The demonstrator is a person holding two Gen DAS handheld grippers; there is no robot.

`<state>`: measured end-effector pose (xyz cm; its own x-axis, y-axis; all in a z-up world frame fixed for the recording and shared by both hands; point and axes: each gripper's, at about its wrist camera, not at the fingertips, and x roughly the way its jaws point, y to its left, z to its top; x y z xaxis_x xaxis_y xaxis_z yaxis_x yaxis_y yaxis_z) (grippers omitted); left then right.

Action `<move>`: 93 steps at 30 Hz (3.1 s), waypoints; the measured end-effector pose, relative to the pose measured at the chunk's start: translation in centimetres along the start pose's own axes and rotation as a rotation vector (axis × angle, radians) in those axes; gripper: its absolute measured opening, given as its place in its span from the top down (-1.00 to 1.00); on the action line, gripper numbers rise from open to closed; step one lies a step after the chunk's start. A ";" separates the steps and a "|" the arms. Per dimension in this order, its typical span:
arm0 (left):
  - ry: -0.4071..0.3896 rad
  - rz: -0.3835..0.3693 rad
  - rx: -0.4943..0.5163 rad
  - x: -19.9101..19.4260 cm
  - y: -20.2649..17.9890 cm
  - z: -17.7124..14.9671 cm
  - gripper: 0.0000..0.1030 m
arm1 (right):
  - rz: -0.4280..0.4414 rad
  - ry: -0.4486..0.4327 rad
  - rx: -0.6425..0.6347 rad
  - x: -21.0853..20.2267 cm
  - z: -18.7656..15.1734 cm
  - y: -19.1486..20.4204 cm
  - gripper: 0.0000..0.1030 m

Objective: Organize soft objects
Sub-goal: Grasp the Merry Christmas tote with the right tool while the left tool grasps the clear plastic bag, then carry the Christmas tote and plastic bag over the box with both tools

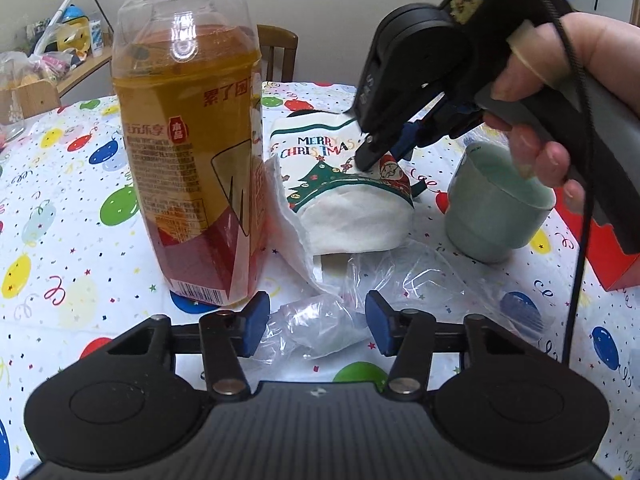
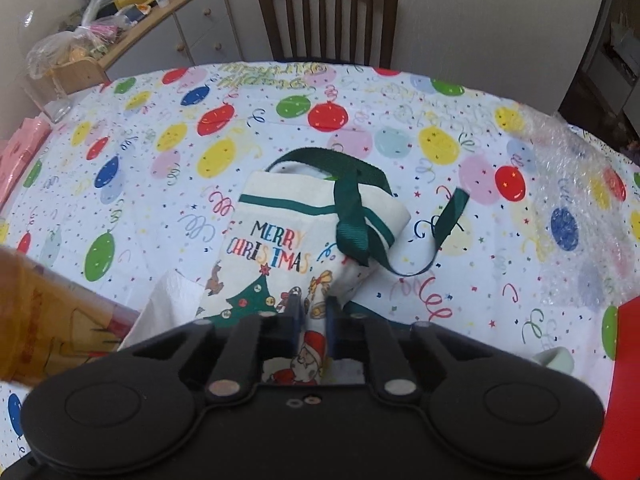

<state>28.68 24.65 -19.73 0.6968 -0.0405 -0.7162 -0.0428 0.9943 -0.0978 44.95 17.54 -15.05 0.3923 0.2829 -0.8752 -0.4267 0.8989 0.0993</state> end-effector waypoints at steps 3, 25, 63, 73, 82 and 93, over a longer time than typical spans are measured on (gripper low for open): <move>0.001 -0.002 -0.016 -0.4 0.1 -0.1 0.02 | 0.008 -0.036 -0.010 -1.1 -0.4 0.2 0.93; -0.028 -0.031 -0.153 -7.8 -0.1 -1.0 0.05 | 0.185 -0.260 0.028 -14.0 -2.5 -3.3 0.96; -0.274 -0.123 0.034 -14.8 -25.1 7.6 0.05 | 0.108 -0.499 0.292 -33.3 -17.6 -34.2 0.96; -0.233 -0.151 0.177 -10.8 -32.6 7.9 0.05 | 0.035 -0.484 0.337 -32.7 -19.6 -39.6 0.96; -0.164 -0.111 0.275 -5.4 -36.5 8.6 0.05 | 0.026 -0.409 0.312 -28.4 -18.2 -41.3 0.96; -0.112 -0.073 0.348 -1.2 -38.9 9.1 0.05 | 0.057 -0.317 0.277 -22.9 -16.0 -41.9 0.96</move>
<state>36.01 -13.09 -8.82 0.7637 -0.1203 -0.6343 0.2424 0.9640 0.1090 40.86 -31.96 -6.74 0.6240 0.3849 -0.6801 -0.2369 0.9225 0.3047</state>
